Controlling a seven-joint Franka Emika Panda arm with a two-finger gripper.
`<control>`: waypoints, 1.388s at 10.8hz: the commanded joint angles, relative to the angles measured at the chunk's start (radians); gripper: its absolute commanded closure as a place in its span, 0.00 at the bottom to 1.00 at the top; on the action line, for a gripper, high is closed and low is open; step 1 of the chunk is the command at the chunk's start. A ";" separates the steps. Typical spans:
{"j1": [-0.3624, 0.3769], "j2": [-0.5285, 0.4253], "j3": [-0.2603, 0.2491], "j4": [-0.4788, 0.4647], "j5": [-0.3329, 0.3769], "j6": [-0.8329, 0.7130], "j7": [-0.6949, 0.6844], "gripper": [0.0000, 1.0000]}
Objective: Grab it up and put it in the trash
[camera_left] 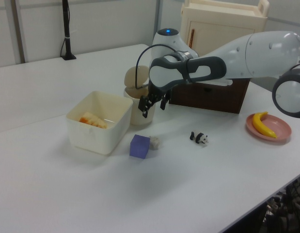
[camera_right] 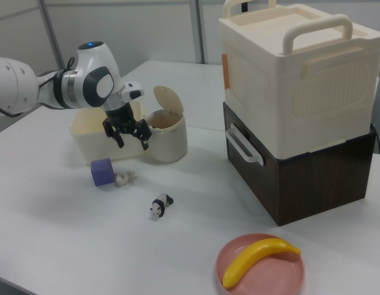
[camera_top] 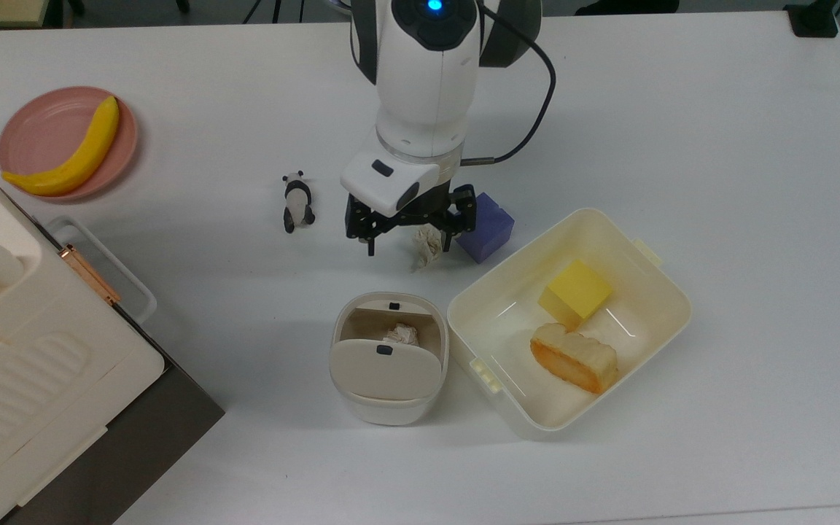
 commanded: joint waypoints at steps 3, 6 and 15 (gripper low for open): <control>0.078 -0.008 -0.001 -0.141 0.004 -0.003 -0.064 0.08; 0.102 0.053 -0.001 -0.143 -0.006 0.003 -0.064 0.30; 0.092 0.014 -0.001 -0.140 -0.019 -0.055 -0.107 0.11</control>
